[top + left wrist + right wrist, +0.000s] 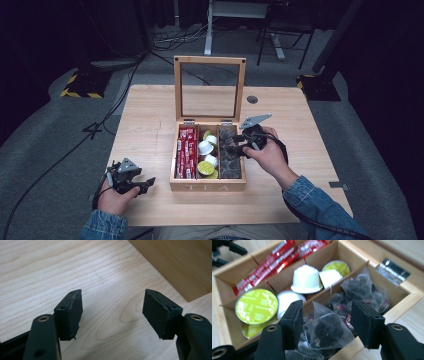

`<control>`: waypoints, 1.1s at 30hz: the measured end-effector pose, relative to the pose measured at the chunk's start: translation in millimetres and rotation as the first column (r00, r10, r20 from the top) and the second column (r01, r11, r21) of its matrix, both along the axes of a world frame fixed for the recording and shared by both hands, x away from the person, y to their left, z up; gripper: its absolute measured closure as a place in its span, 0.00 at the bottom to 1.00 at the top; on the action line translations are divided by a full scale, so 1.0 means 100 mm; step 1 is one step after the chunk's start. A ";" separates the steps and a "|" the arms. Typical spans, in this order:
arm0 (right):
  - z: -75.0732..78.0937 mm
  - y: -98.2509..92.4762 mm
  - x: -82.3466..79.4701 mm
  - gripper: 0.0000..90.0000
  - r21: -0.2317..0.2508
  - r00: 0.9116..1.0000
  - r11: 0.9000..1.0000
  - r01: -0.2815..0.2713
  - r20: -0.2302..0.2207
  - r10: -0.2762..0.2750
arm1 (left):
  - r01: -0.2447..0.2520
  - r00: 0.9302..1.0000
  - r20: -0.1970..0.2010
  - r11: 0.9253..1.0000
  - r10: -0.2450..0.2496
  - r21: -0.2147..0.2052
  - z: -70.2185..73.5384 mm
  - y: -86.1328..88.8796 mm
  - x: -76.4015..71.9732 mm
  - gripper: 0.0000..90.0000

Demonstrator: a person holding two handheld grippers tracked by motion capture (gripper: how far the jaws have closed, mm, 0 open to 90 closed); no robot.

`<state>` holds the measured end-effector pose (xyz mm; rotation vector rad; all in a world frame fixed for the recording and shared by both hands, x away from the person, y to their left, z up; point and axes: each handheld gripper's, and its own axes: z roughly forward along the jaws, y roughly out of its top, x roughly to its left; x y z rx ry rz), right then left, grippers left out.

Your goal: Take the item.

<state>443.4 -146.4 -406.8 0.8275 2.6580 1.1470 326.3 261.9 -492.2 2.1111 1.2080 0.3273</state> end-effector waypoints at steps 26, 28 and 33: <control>-0.23 0.20 0.06 0.71 -0.218 0.999 0.975 -0.048 0.013 0.053 | 0.028 0.995 0.090 0.999 -0.032 0.046 -0.11 -0.04 0.06 0.30; -0.21 0.19 0.05 0.74 -0.207 0.999 0.977 -0.044 0.015 0.048 | 0.028 0.995 0.090 0.999 -0.032 0.046 -0.11 -0.04 0.06 0.30; -0.17 0.14 0.03 0.81 -0.159 0.999 0.987 -0.032 0.023 0.036 | 0.025 0.995 0.092 0.999 -0.030 0.047 -0.11 -0.04 0.06 0.30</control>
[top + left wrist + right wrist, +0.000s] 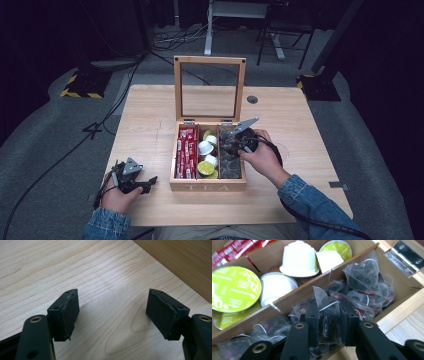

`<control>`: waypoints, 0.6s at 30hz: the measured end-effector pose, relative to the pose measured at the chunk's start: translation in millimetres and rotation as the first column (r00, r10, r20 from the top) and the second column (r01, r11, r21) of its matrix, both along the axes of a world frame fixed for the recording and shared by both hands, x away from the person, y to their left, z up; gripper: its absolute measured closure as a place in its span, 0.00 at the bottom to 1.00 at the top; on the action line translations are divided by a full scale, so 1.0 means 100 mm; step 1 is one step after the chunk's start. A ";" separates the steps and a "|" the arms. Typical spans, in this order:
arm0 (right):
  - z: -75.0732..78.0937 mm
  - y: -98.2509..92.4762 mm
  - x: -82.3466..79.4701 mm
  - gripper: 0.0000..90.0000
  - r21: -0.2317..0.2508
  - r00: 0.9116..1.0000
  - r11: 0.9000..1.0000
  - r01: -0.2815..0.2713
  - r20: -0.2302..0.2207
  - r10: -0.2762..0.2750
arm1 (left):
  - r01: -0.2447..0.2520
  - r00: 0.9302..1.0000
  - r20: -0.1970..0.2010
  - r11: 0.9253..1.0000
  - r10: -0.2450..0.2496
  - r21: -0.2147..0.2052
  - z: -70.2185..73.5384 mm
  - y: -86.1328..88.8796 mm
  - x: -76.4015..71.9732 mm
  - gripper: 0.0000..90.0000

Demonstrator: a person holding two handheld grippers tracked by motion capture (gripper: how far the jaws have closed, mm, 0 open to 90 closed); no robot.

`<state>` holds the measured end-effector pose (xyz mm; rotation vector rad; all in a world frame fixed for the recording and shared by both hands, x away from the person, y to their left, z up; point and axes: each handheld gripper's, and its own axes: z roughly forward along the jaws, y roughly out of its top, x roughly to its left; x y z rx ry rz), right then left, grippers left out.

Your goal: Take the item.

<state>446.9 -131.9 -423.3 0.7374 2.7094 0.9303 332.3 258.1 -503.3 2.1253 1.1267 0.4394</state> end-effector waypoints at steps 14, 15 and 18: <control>0.30 -0.16 -0.05 0.82 0.191 0.999 0.982 -0.005 0.043 -0.004 | 0.001 1.000 -0.003 1.000 -0.001 -0.002 0.00 -0.01 0.01 0.30; 0.32 -0.16 -0.05 0.82 0.200 0.999 0.980 -0.008 0.046 -0.001 | 0.002 1.000 -0.003 1.000 -0.002 -0.001 0.00 -0.01 0.01 0.30; 0.39 -0.19 -0.06 0.82 0.225 0.998 0.974 -0.011 0.057 -0.002 | 0.002 1.000 -0.003 1.000 -0.002 -0.002 0.00 -0.01 0.01 0.30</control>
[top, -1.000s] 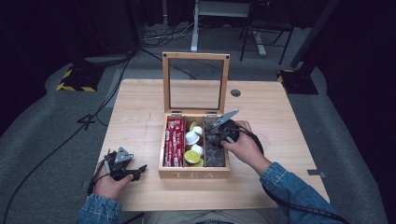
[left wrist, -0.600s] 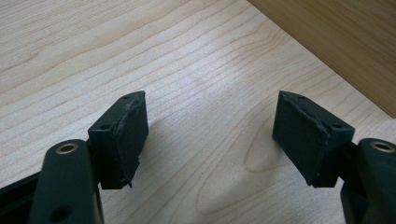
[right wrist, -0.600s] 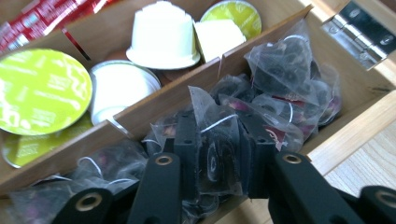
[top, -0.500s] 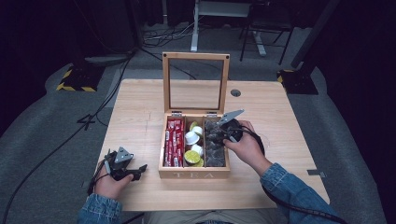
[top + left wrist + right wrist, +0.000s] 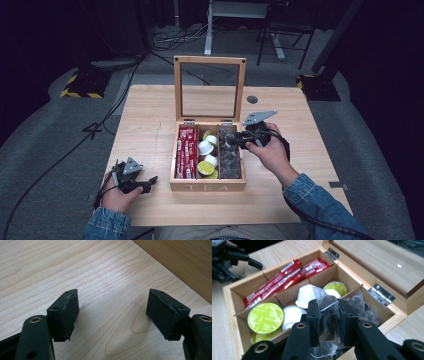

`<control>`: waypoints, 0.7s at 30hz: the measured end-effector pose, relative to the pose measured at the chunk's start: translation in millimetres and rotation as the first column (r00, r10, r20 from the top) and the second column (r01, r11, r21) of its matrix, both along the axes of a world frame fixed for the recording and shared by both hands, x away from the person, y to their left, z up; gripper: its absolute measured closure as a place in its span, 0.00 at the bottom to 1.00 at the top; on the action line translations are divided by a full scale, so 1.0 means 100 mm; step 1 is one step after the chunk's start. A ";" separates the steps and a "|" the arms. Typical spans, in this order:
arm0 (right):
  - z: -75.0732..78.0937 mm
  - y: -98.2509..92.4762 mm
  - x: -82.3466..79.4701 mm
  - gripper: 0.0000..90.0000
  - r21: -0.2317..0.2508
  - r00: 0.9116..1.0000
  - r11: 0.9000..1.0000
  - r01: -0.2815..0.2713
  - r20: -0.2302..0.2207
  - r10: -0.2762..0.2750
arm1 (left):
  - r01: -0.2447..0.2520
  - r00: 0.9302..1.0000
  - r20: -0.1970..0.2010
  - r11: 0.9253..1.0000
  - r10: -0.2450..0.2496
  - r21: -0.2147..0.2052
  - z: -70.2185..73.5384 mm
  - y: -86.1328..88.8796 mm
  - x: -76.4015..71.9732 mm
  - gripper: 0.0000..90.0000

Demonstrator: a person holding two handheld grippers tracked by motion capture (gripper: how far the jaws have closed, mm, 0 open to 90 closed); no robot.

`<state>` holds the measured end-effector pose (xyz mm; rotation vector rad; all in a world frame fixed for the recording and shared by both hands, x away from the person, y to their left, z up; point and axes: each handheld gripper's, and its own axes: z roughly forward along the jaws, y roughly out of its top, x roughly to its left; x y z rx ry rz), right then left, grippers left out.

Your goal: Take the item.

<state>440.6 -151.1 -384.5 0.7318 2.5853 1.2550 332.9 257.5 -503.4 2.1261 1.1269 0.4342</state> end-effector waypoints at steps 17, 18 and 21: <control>0.34 -0.28 -0.12 0.82 0.091 0.997 0.996 0.008 0.074 -0.015 | 0.008 1.000 0.000 1.000 -0.008 0.000 0.00 0.01 0.01 0.28; 0.36 -0.32 -0.13 0.82 0.094 0.997 0.995 0.012 0.077 -0.019 | 0.009 1.000 -0.001 1.000 -0.009 0.001 0.00 0.01 0.01 0.28; 0.39 -0.39 -0.15 0.82 0.095 0.996 0.995 0.024 0.085 -0.032 | 0.008 1.000 -0.001 1.000 -0.008 0.002 0.00 0.00 0.01 0.27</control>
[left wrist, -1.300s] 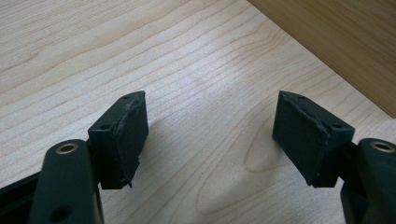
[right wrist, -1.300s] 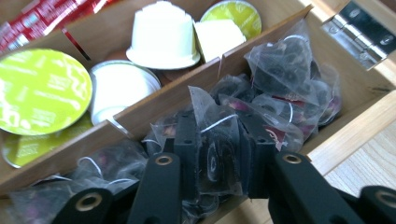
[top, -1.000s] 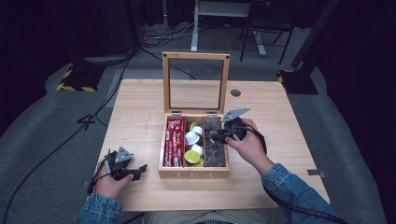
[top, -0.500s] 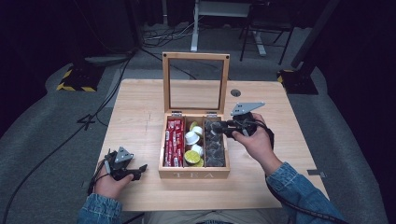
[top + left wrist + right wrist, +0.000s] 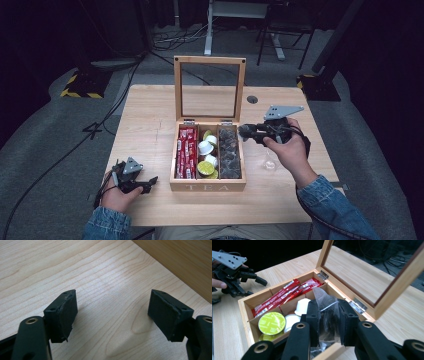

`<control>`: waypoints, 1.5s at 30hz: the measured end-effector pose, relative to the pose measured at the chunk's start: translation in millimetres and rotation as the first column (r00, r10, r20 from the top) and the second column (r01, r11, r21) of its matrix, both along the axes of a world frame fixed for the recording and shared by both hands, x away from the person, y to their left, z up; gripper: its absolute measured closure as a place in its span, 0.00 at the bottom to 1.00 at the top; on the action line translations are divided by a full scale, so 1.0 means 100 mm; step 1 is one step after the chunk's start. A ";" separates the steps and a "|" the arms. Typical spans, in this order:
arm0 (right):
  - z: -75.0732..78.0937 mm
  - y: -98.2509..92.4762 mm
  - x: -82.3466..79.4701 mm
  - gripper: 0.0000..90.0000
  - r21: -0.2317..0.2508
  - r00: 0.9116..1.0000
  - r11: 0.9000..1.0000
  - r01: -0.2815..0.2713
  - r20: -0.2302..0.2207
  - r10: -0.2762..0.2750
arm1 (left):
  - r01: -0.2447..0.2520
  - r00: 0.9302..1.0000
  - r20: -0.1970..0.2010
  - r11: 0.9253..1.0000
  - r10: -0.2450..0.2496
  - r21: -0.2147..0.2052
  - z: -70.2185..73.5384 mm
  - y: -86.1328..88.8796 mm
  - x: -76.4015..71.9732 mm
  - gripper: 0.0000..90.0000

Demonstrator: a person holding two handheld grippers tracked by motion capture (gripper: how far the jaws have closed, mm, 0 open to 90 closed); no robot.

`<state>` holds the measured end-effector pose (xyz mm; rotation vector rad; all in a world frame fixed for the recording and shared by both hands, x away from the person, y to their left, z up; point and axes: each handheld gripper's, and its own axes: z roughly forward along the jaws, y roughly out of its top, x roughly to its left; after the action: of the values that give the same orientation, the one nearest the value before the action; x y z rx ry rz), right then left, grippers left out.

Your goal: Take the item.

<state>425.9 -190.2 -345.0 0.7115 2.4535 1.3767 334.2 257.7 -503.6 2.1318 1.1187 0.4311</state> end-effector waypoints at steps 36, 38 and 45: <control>-0.04 -0.91 -0.26 0.82 -0.042 0.988 0.987 0.157 0.009 -0.157 | 0.006 1.000 -0.007 1.000 -0.006 0.000 0.00 -0.01 0.00 0.23; -0.07 -0.94 -0.26 0.82 -0.054 0.987 0.985 0.163 0.006 -0.163 | 0.006 1.000 -0.007 1.000 -0.006 0.000 0.00 -0.01 0.00 0.23; -0.19 -1.00 -0.26 0.82 -0.087 0.984 0.981 0.176 -0.027 -0.178 | 0.006 1.000 -0.007 1.000 -0.006 0.001 0.00 -0.01 0.00 0.23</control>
<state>400.1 -290.1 -363.9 0.9158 2.3913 1.1979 334.6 256.7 -503.8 2.1382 1.1156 0.4222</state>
